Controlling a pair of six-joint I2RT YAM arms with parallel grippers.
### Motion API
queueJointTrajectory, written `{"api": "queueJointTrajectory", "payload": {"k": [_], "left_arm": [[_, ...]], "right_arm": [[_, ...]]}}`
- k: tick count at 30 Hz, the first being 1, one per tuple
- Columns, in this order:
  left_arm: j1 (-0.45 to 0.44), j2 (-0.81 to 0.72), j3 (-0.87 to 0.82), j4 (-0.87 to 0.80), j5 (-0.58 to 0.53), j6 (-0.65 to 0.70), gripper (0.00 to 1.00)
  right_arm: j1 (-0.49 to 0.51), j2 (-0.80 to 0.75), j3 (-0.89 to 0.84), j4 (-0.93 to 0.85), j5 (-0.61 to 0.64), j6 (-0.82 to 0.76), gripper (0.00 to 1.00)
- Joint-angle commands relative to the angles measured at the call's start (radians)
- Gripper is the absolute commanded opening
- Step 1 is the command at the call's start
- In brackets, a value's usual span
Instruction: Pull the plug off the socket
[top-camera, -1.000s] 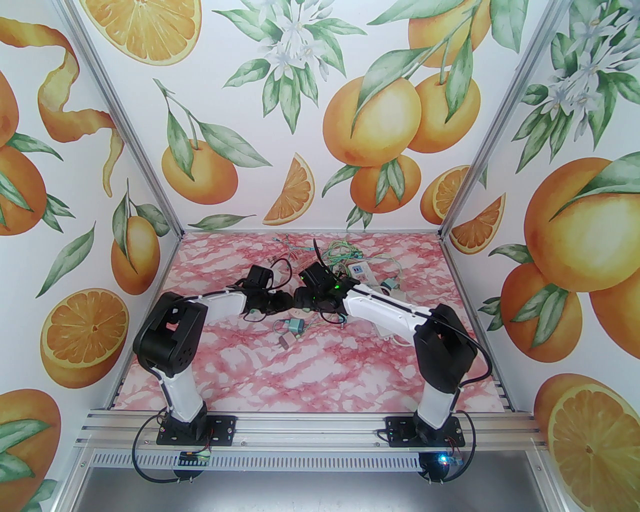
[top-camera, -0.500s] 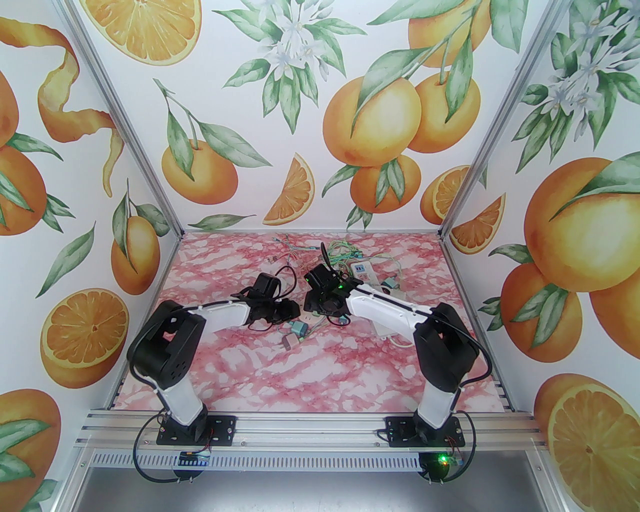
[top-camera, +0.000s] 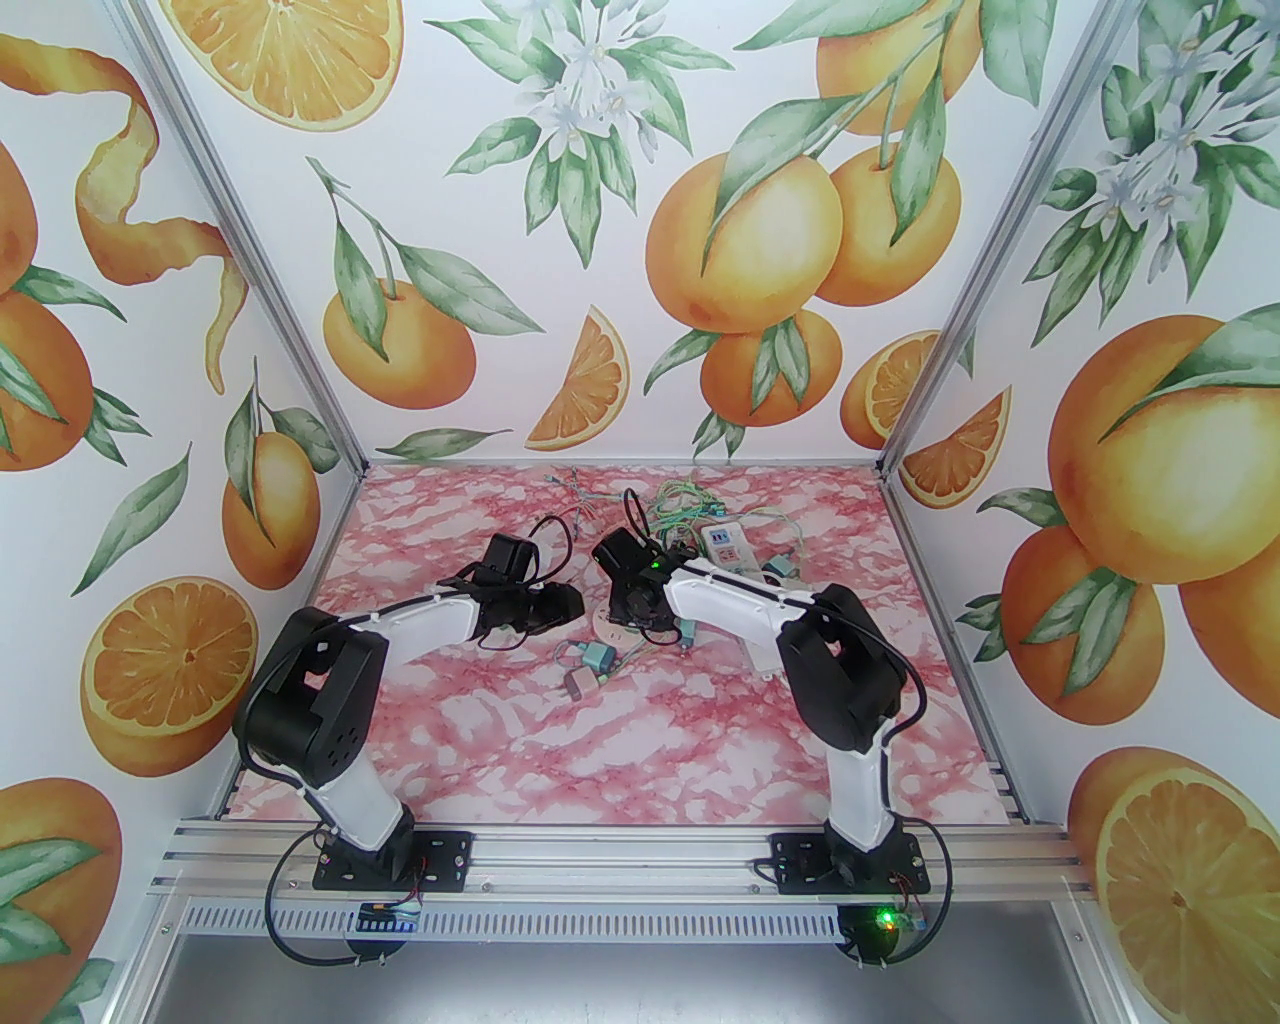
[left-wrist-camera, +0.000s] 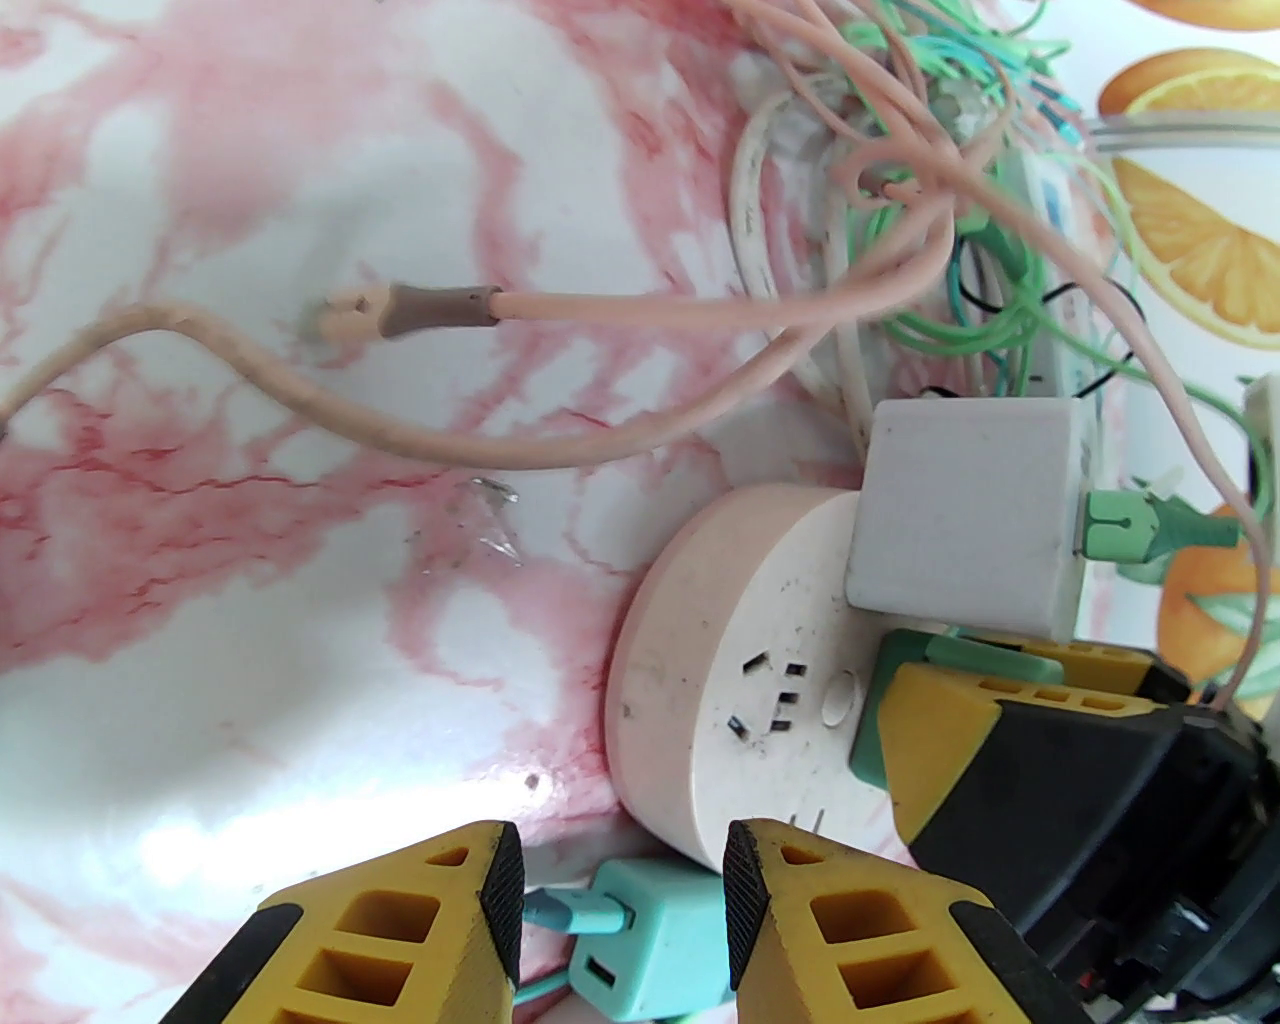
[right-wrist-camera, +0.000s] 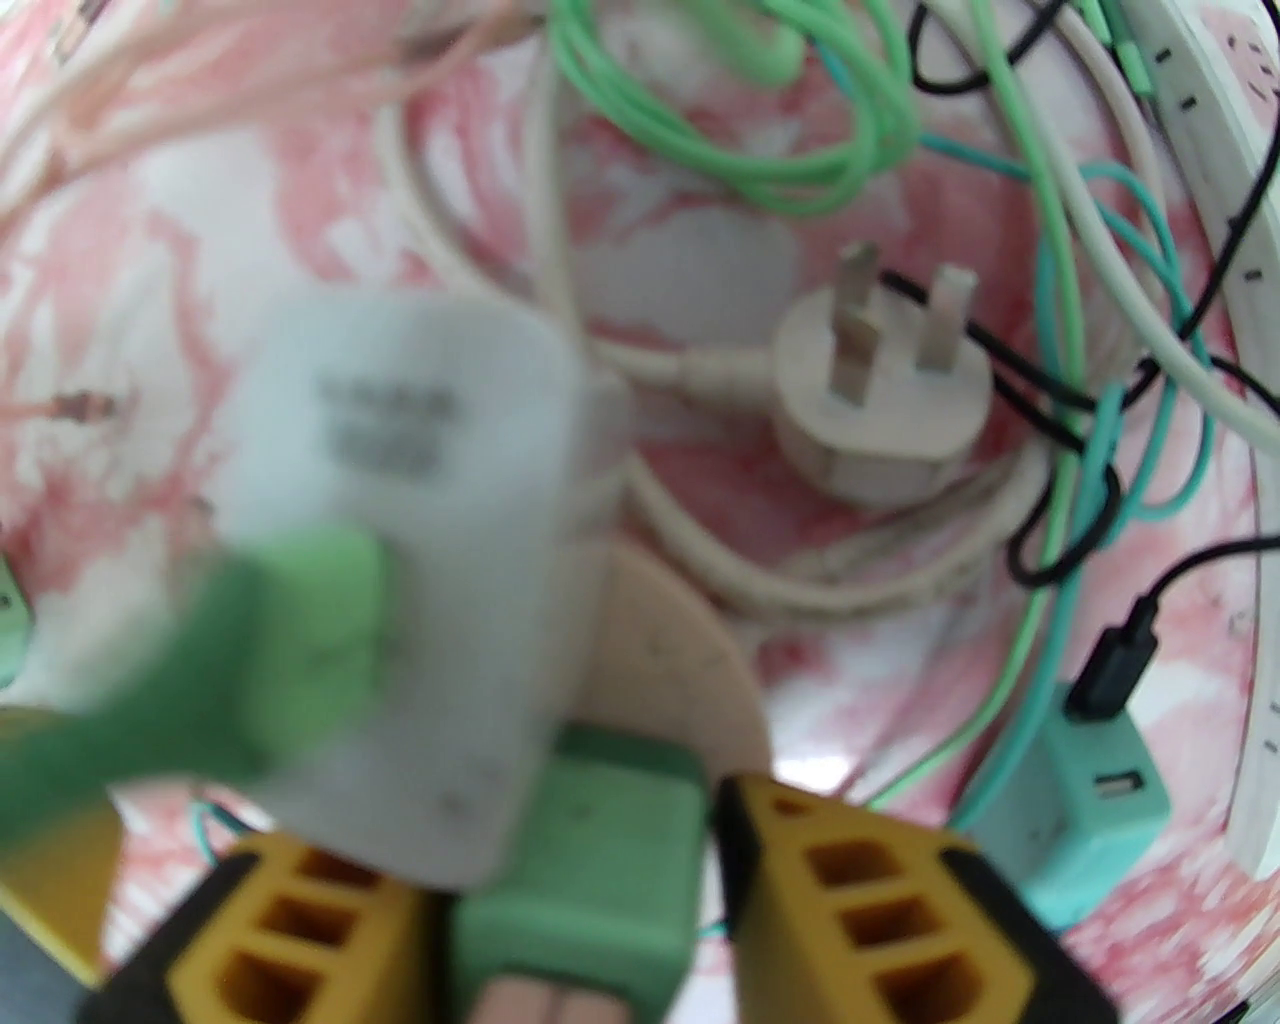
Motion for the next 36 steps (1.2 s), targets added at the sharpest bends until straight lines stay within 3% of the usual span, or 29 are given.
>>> {"api": "queueJointTrajectory", "payload": {"k": [1, 6, 12, 23, 36], "left_arm": [[0.007, 0.012, 0.039, -0.004, 0.036, 0.027, 0.39], [0.007, 0.029, 0.049, 0.008, 0.070, 0.022, 0.40], [0.000, 0.062, 0.052, 0.047, 0.120, 0.008, 0.40], [-0.038, 0.174, 0.103, 0.041, 0.168, 0.055, 0.47], [-0.081, 0.258, 0.166, -0.127, 0.045, 0.120, 0.35]], "right_arm": [[0.016, 0.030, 0.038, -0.050, 0.034, -0.019, 0.31], [0.016, 0.044, 0.055, -0.071, 0.052, -0.099, 0.21], [0.015, 0.018, 0.047, -0.046, 0.060, -0.184, 0.21], [0.014, 0.004, 0.012, 0.001, 0.021, -0.158, 0.20], [0.015, -0.003, -0.012, 0.026, 0.002, -0.142, 0.19]]}}
